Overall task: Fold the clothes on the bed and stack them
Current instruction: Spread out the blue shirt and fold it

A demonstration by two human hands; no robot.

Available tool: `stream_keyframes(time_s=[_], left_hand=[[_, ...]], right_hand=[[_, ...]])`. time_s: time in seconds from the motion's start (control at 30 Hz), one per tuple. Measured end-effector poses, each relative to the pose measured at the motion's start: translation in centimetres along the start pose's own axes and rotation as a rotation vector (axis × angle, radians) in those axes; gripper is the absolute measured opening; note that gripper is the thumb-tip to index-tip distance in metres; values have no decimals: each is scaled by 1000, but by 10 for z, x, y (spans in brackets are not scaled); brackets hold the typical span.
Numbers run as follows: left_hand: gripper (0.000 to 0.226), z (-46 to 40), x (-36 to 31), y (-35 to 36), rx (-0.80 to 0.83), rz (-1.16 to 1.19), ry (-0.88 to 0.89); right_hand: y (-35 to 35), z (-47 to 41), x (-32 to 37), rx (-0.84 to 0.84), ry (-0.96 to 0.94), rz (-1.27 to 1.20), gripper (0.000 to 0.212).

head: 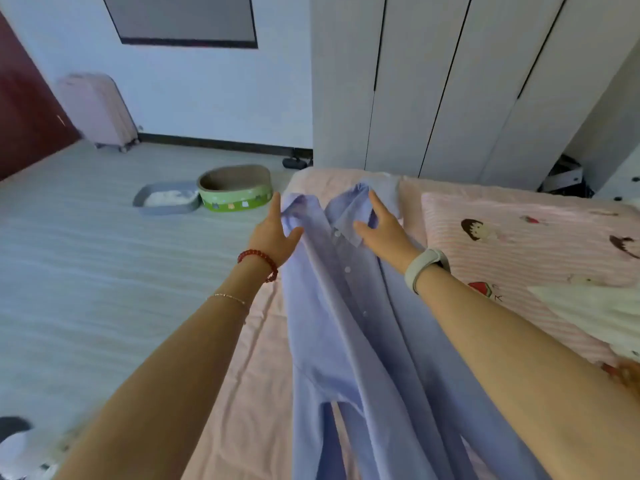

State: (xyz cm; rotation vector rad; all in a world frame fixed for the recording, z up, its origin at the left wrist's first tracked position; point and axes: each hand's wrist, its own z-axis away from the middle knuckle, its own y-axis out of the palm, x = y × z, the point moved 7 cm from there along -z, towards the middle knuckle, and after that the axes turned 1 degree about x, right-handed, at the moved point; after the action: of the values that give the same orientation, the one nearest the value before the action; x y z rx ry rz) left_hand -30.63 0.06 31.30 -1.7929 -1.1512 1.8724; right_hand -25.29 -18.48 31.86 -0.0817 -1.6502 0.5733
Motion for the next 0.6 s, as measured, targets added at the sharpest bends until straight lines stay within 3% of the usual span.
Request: stream_keyframes(time_s=[0.17,0.3,0.5,0.6], left_hand=[[55,19,153,126,285,46,-303],[46,77,226,215,521,0,-465],[77,138,283,268,433,43,-815],[67,159,305,271,324,62,-974]], right_hand=[[69,26,-173,153,368,167,46],[95,92,-285,238,608,292,43],[95,155,-357,173,677,546,60],[86,168,-375,103,729,650,71]])
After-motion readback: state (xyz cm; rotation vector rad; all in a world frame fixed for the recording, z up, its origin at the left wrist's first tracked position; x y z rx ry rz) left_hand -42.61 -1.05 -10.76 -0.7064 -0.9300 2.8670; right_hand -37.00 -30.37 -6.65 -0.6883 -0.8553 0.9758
